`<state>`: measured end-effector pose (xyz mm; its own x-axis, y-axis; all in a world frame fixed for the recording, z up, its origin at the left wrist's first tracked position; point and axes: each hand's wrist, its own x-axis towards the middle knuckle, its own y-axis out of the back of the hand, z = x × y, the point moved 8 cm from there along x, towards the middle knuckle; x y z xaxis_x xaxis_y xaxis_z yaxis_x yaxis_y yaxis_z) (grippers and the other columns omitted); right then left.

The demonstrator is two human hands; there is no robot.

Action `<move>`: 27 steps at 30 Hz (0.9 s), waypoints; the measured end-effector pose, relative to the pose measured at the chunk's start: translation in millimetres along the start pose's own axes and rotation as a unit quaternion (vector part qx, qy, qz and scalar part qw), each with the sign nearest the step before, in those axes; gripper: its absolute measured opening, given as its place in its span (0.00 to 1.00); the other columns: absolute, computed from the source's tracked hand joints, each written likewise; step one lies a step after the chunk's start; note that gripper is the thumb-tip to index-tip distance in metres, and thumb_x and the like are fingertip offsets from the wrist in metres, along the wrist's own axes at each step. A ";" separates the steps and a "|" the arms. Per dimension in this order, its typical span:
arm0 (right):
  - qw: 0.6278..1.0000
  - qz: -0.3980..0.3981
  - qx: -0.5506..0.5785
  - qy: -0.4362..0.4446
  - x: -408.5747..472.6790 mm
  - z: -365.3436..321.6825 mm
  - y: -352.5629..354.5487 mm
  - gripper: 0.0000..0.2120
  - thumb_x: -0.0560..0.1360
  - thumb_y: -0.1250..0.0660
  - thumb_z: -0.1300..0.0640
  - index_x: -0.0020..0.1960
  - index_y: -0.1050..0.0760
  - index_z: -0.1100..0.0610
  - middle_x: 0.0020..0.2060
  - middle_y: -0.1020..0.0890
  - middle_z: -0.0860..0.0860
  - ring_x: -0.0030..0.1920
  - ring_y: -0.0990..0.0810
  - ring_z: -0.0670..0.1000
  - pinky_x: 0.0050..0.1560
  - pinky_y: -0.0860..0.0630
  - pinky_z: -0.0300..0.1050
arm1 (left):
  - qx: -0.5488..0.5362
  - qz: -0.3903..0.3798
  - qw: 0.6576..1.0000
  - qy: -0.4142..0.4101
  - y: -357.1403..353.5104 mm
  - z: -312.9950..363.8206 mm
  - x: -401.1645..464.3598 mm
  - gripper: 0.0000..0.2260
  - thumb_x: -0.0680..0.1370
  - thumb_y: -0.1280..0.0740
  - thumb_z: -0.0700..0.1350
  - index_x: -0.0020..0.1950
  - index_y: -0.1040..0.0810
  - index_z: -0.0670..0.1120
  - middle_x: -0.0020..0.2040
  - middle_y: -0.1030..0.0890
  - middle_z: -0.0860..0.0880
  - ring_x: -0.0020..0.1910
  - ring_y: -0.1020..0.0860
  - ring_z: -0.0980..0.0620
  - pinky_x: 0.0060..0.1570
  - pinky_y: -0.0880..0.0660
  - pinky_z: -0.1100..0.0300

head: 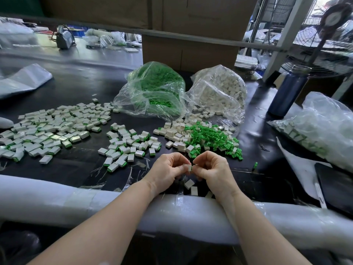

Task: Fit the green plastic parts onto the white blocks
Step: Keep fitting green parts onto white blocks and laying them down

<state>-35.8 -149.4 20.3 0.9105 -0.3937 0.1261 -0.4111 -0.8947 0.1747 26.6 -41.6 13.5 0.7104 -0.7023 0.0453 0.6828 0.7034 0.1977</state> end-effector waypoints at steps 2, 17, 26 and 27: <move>1.000 -0.009 0.018 -0.006 0.0 1.1 -0.6 0.11 0.69 0.31 0.73 0.38 0.25 0.58 0.27 0.21 0.49 0.27 0.23 0.45 0.29 0.26 0.37 | -0.002 -0.009 1.000 0.002 -1.0 0.5 -1.0 0.04 0.76 0.35 0.35 0.43 0.23 0.42 0.36 0.20 0.45 0.34 0.24 0.54 0.37 0.26 0.66; 0.999 0.004 0.046 -0.009 3.1 3.9 -0.5 0.07 0.71 0.32 0.70 0.39 0.24 0.59 0.27 0.19 0.50 0.27 0.22 0.45 0.29 0.27 0.35 | 0.019 0.023 1.000 -0.010 0.8 3.6 -1.6 0.03 0.78 0.36 0.38 0.47 0.22 0.43 0.39 0.19 0.47 0.37 0.23 0.54 0.40 0.25 0.63; 0.998 0.023 0.042 -0.030 2.6 7.4 1.4 0.04 0.73 0.32 0.67 0.40 0.22 0.61 0.27 0.20 0.49 0.26 0.23 0.43 0.28 0.26 0.35 | 0.167 0.083 0.980 -0.071 6.8 11.3 -2.3 0.08 0.73 0.30 0.38 0.49 0.22 0.48 0.42 0.25 0.53 0.40 0.25 0.56 0.44 0.28 0.72; 0.998 0.026 0.040 -0.029 2.5 7.1 1.8 0.04 0.74 0.32 0.66 0.40 0.22 0.60 0.28 0.19 0.50 0.27 0.23 0.43 0.29 0.26 0.35 | 0.164 0.089 0.980 -0.071 7.7 11.1 -2.3 0.06 0.74 0.30 0.40 0.49 0.21 0.47 0.44 0.24 0.53 0.42 0.24 0.56 0.45 0.28 0.72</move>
<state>-33.9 -153.5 14.0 0.8899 -0.4498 0.0755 -0.4554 -0.8857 0.0909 28.3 -35.8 25.8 0.7657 -0.5970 0.2392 0.4431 0.7593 0.4766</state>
